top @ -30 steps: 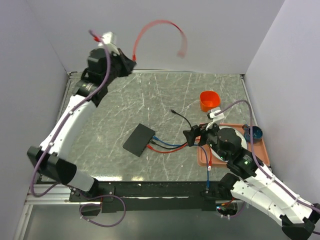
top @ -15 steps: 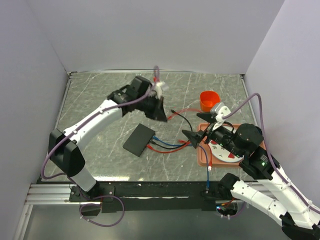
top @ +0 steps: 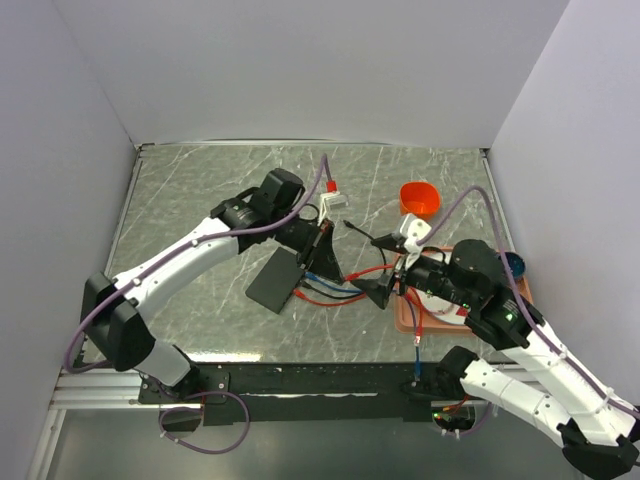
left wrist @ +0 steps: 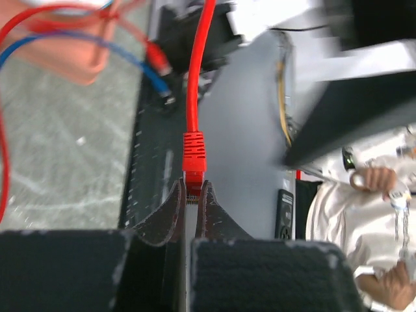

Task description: Insert the plug into the switch port

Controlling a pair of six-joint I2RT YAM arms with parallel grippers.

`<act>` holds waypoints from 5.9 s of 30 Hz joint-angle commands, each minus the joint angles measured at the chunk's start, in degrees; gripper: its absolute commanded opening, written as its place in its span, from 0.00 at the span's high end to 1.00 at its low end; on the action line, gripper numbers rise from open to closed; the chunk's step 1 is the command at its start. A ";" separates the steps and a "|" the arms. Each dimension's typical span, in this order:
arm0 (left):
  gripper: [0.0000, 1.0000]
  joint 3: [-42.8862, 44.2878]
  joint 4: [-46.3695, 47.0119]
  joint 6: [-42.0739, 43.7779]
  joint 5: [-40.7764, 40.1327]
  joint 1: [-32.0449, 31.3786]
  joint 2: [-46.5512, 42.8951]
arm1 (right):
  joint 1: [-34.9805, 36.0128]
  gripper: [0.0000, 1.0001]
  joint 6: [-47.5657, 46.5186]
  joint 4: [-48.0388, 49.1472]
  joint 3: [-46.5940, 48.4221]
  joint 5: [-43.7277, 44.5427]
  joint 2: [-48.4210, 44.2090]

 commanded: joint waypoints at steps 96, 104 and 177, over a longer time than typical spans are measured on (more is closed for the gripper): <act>0.48 -19.30 43.40 -5.51 -17.35 -6.65 -30.86 | -15.03 1.00 52.85 62.54 -4.00 -60.44 23.74; 0.93 -15.88 39.01 -3.14 -19.45 -8.76 -27.17 | -15.12 1.00 53.03 62.72 -3.92 -60.09 23.74; 0.99 -1.81 17.91 -22.12 -35.45 -4.02 -6.60 | 2.28 0.45 -1.02 9.73 -2.07 16.38 12.14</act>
